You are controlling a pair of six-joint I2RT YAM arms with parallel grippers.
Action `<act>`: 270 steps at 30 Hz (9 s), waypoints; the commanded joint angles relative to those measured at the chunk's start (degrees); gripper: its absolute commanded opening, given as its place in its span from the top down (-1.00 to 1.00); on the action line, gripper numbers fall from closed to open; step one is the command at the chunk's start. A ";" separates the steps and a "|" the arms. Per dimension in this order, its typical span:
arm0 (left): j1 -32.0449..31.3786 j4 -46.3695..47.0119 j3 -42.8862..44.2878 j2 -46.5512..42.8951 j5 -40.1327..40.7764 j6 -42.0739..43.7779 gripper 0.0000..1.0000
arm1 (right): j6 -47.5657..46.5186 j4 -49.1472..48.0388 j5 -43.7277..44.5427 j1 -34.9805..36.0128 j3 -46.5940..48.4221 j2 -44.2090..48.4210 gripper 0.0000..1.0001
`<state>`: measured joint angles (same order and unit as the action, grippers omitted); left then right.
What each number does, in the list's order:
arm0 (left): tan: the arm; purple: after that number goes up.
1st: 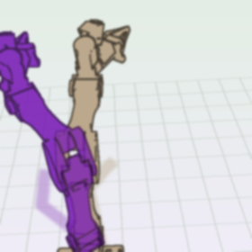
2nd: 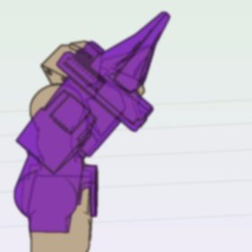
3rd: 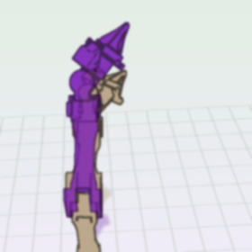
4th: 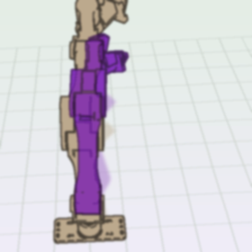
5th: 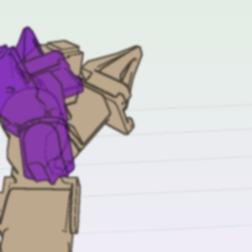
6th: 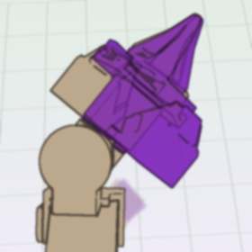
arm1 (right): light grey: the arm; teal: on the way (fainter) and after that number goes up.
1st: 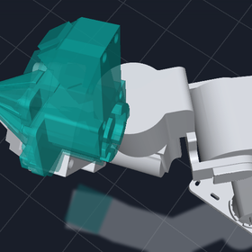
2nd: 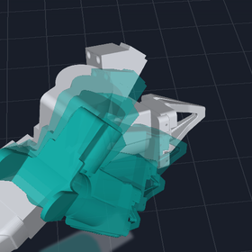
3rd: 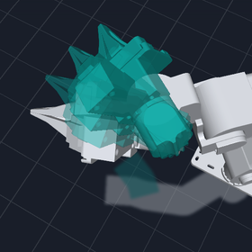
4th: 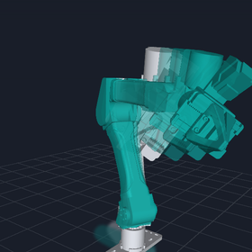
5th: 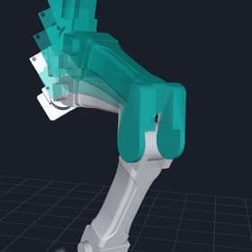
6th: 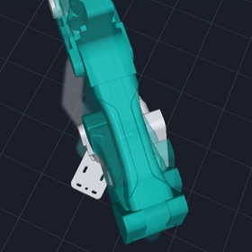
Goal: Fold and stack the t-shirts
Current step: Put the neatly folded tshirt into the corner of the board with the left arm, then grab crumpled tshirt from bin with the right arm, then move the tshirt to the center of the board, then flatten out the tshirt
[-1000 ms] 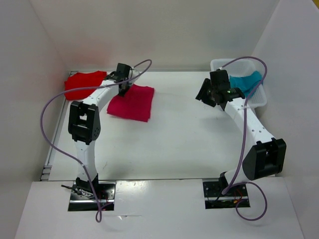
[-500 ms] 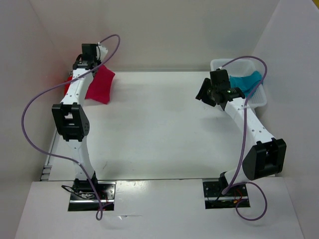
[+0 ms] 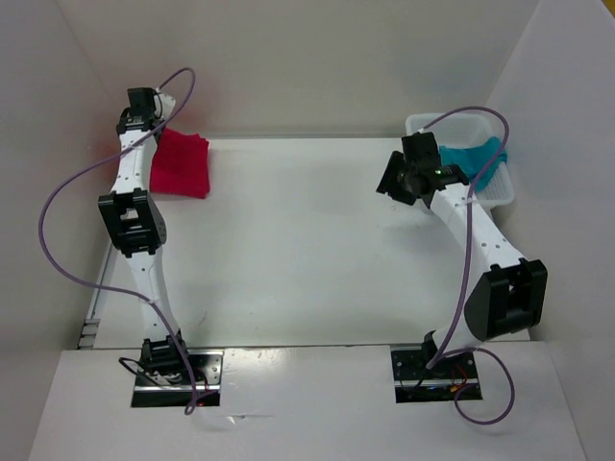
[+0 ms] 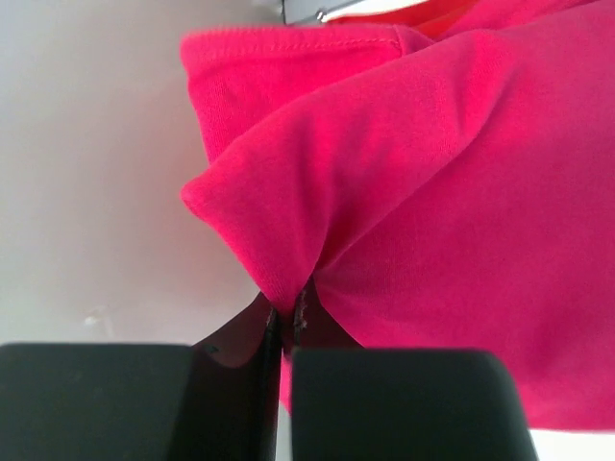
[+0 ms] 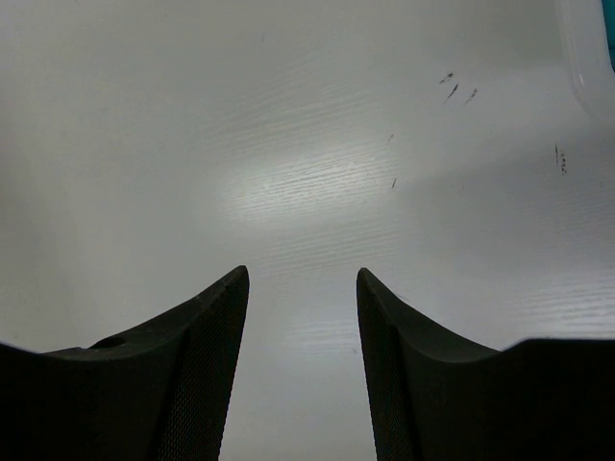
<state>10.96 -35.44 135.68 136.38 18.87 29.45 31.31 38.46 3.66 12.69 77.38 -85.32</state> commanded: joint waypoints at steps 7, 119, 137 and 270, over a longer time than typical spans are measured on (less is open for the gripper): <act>5.73 -0.15 14.00 7.67 -2.88 -3.35 1.00 | -1.25 3.73 0.12 2.34 6.99 -2.74 -0.09; -36.69 -2.54 -68.87 -53.15 -24.52 -1.58 -1.00 | -5.73 -7.75 11.92 20.55 3.32 -2.22 -1.00; -25.75 5.65 -70.01 -47.24 -37.32 -17.06 -1.00 | -10.56 -11.66 5.66 28.70 10.14 -26.11 -0.48; -9.91 -10.82 13.46 -18.16 -15.04 -8.00 1.00 | -12.24 15.69 1.79 -10.22 82.40 -36.95 1.00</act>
<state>0.69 -48.07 138.32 120.57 -2.46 25.67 18.96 55.22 2.22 4.95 152.07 -128.42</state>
